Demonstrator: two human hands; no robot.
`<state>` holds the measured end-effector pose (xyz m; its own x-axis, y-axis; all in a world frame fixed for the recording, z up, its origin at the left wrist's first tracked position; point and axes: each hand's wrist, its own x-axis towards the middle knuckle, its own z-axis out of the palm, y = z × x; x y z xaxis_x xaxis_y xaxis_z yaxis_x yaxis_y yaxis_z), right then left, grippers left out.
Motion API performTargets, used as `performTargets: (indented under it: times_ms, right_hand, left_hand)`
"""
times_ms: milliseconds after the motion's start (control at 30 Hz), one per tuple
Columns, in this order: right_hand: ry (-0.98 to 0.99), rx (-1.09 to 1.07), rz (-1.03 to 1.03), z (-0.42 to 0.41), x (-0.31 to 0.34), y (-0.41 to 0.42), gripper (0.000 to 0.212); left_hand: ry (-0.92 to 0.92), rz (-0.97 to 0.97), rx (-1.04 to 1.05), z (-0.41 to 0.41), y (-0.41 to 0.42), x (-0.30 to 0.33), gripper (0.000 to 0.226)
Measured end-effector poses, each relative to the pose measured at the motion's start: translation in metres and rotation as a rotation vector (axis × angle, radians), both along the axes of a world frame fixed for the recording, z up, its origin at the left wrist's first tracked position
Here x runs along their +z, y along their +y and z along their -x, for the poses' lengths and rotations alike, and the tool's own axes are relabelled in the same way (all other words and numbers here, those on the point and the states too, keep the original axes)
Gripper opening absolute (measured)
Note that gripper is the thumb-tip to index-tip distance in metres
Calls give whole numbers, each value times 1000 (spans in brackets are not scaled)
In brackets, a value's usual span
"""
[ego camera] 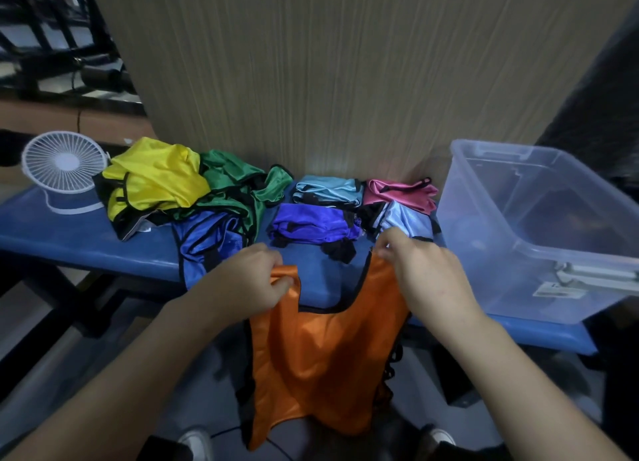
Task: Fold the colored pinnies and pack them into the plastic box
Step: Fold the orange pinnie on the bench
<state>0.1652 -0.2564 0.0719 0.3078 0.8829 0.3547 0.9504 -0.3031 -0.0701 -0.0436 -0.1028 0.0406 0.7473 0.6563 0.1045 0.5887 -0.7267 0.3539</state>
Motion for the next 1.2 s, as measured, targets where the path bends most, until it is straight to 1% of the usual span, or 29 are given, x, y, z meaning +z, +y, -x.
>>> performTargets:
  times_ms: [67,100,167,267,333,400,500,567,600,700,767,867,933,1000,1100,1133,1200]
  right_hand:
    - [182,36,37,-5,-1,-1,16]
    - [248,51,40,-7,-2,-2,15]
    - [338,70,57,-9,-4,-3,12]
    - [447,56,156,-15,-6,-6,22]
    - [386,64,170,-17,-7,-9,23]
    - [264,59,147,-16,-6,-11,19]
    - [112,46,-14,-15,-5,-12,7]
    - [31,103,-163,-15,-6,-12,8]
    - [40,136,-230,-14,-7,-11,9]
    - [212,152,-362,-8,-9,-11,10]
    - [336,135,-407,-6,-12,-11,10]
    - [429,139,-443,-7,-14,-10,7]
    - [445,143,-469,-8,-14,-10,8]
    - [438,149,-488,-8,-12,-10,9]
    - [382,135,-453,-11,-9,-10,4]
    - [371,112,-421,-13,-8,-9,6]
    - [345,61,-356,-19,-6,-9,8]
  left_hand:
    - [17,8,-25,1,1,0,22]
    - [18,14,-32,1,1,0,23]
    - [33,30,-45,1,-1,3,26]
    - [69,87,-56,1,-3,8,29]
    - [70,125,-71,1,-2,8,25]
    - [48,111,-100,1,0,8,26]
    - [28,67,-130,1,4,8,23]
    - [-11,64,-130,1,7,9,18]
    - [-36,61,-123,1,7,11,16]
    - [-115,61,-70,2,7,10,22]
    - [-152,47,-28,1,6,10,18]
    - [-235,17,-30,0,4,14,14]
    - [-278,-1,-54,0,3,19,15]
    - [-274,-23,-83,-1,2,25,14]
    - [-214,-9,-83,-3,4,36,8]
    - [-188,9,-73,-2,7,39,7]
    - [-122,58,-40,1,13,44,12]
